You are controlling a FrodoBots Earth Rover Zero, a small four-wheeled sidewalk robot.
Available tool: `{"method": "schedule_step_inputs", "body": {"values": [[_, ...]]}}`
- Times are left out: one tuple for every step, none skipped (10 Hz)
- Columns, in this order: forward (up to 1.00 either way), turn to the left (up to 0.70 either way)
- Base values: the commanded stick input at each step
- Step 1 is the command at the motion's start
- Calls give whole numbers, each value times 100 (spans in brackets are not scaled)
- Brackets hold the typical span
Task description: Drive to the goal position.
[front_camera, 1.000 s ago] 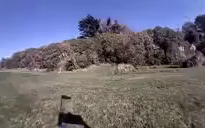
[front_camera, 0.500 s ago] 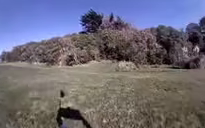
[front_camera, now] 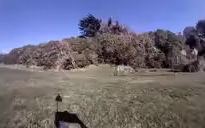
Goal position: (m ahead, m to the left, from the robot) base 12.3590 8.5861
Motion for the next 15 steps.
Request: {"method": "schedule_step_inputs", "body": {"values": [[70,0],[70,0],[70,0],[70,0],[70,0],[70,0],[70,0],[70,0],[70,0],[70,0],[70,0],[70,0],[70,2],[70,2],[70,3]]}}
